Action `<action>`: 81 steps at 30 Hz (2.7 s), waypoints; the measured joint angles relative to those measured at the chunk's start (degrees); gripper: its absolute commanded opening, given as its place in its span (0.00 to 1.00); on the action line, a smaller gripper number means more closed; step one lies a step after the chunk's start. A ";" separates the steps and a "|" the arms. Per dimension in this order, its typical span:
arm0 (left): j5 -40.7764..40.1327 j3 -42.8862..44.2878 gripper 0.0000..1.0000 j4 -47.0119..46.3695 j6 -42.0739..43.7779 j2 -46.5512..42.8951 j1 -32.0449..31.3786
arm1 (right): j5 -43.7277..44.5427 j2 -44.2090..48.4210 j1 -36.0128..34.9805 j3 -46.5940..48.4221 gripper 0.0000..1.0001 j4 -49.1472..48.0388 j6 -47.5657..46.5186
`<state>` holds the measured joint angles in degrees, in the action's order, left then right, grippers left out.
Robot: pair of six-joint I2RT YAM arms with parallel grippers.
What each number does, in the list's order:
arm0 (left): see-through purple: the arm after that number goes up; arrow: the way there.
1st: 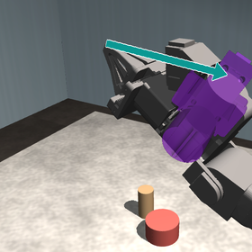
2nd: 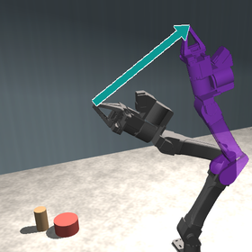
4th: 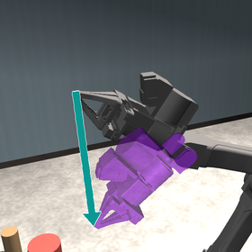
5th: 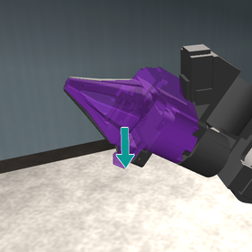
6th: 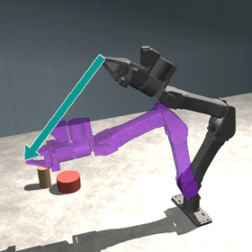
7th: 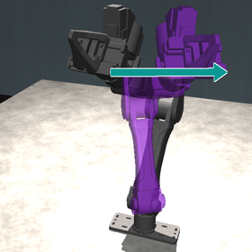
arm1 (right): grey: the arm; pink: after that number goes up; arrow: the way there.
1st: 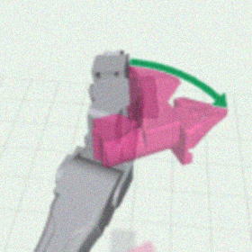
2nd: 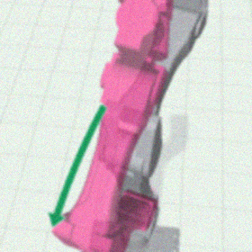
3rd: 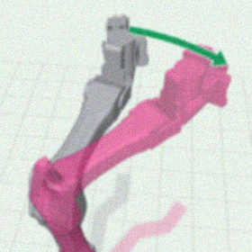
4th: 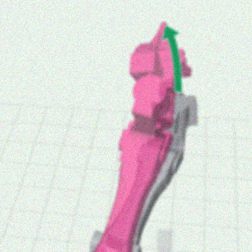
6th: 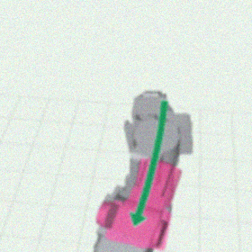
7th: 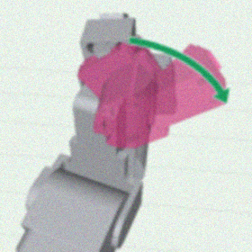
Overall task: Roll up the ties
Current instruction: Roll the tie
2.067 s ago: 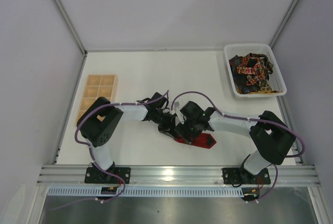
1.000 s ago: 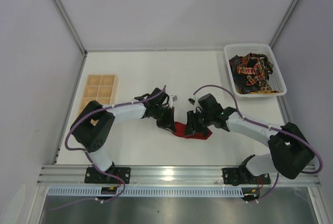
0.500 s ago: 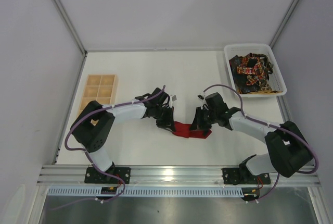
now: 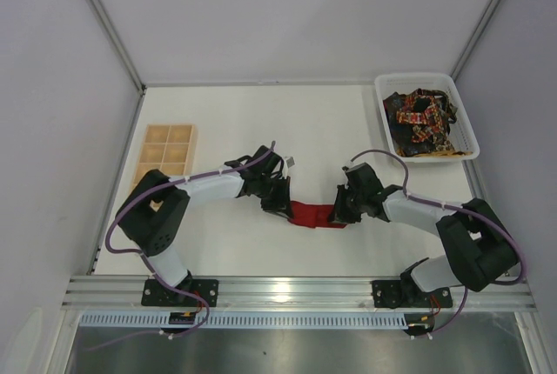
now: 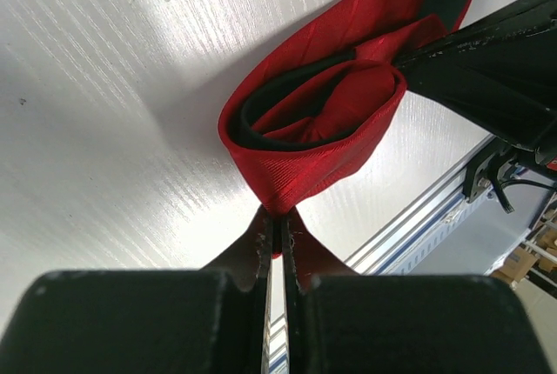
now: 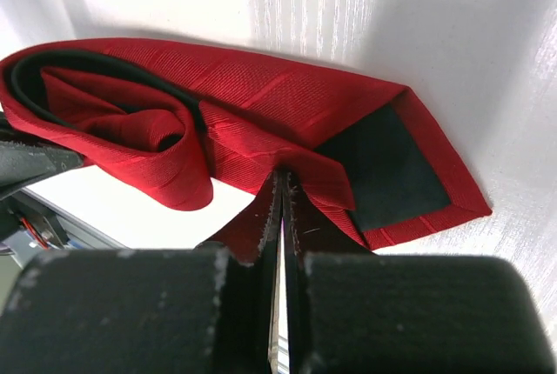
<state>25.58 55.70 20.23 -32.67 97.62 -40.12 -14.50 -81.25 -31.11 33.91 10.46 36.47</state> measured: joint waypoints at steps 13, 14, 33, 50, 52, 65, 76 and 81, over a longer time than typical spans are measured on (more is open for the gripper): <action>0.02 0.00 0.00 -0.44 -0.35 -0.13 0.00 | -0.31 1.97 0.66 0.81 0.00 -0.04 0.66; 0.04 0.00 0.00 -0.44 -0.35 -0.13 0.00 | -0.26 1.97 0.96 1.29 0.00 0.13 0.52; -2.49 -0.13 0.01 -0.17 -0.76 -1.75 0.20 | 1.16 2.82 3.69 -3.50 0.00 -3.21 4.09; -4.72 0.81 0.00 2.14 -0.83 -1.73 0.22 | 3.13 2.64 1.16 -1.42 0.01 0.68 2.80; -4.57 0.92 0.00 1.90 -1.05 -1.73 0.22 | 3.17 2.08 1.05 -0.57 0.03 1.46 2.23; -5.38 2.86 0.00 2.56 -1.81 -1.20 0.02 | 3.93 1.22 0.20 8.44 0.25 5.51 -3.10; -7.21 5.60 0.01 5.27 -1.77 -0.13 -0.72 | -3.28 -3.15 -2.21 10.64 0.10 0.20 -2.45; -7.65 6.47 0.00 6.25 -1.77 -0.11 -0.87 | -4.24 -5.66 -2.58 10.80 0.07 -1.99 -1.95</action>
<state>17.93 62.17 26.48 -34.44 97.51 -40.99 -18.74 -86.91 -33.69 44.71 8.47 34.52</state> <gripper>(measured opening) 0.064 0.078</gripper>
